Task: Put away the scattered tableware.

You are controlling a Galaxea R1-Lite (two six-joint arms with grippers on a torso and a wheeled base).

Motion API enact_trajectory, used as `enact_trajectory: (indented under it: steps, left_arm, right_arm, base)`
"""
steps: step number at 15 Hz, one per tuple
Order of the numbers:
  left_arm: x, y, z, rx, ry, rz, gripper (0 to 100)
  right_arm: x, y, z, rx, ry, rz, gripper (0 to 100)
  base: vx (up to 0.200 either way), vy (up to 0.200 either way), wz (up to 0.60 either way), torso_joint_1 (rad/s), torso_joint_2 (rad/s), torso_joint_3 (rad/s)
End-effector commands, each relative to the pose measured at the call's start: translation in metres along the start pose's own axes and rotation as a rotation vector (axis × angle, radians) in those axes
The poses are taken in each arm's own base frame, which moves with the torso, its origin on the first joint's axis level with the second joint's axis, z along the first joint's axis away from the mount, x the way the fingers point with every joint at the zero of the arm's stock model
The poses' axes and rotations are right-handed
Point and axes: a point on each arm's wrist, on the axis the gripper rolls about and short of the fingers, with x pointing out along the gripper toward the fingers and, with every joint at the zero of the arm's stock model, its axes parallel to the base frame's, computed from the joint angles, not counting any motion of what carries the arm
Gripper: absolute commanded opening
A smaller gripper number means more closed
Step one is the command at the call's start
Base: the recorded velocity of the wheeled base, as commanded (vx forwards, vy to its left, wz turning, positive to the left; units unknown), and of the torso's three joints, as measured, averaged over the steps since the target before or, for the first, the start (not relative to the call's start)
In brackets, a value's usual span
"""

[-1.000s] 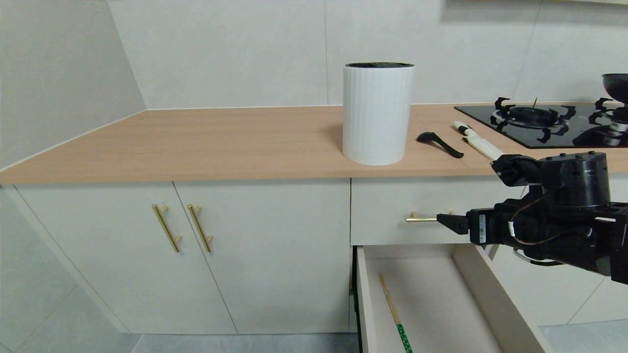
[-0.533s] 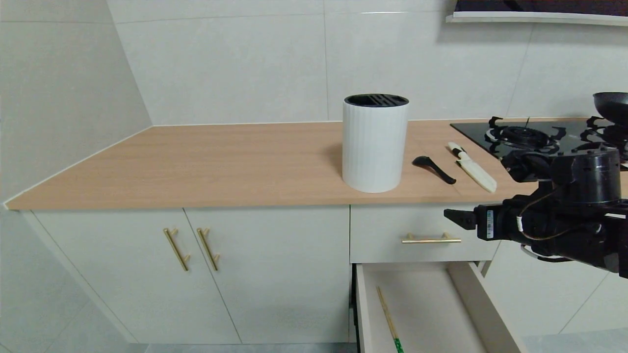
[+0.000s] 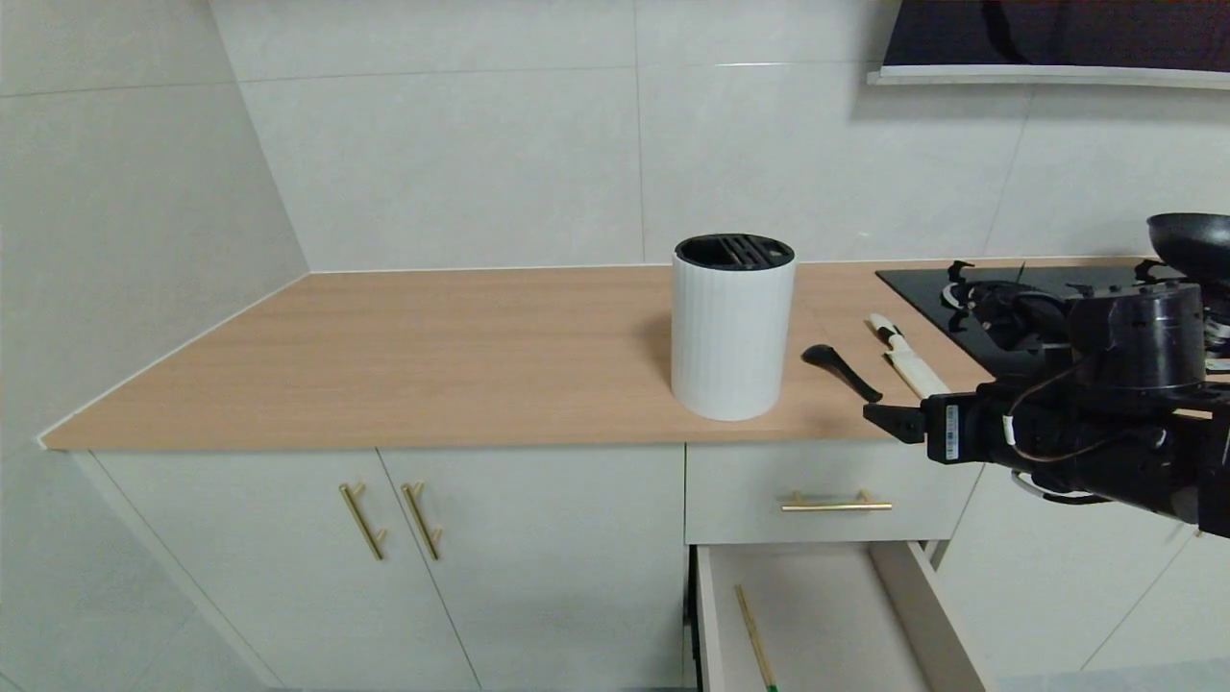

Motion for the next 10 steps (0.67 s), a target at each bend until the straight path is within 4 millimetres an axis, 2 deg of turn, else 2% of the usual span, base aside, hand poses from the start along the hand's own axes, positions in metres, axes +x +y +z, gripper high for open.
enact_trajectory:
  steps: [1,4,7,10]
  left_arm:
    - [0.0,0.0,0.0,0.0,0.0,0.0,100]
    - [0.0,0.0,0.0,0.0,0.0,0.0,100]
    - [0.0,0.0,0.0,0.0,0.0,0.0,100]
    - [0.0,0.0,0.0,0.0,0.0,0.0,100]
  right_arm:
    - [0.009,-0.005,0.003,-0.012,0.002,-0.017,100]
    - [0.029,-0.013,0.014,-0.015,-0.016,-0.045,100]
    - [0.064,-0.017,0.032,-0.026,-0.049,-0.042,100]
    - [0.094,-0.029,0.039,-0.08,-0.054,-0.069,100]
  base:
    - [0.0,0.0,0.0,0.041,-0.08,-0.046]
    - [0.0,0.0,0.0,0.0,0.0,0.0]
    - [0.0,0.0,0.0,0.0,0.0,0.0]
    - [0.0,0.0,0.0,0.0,0.0,0.0]
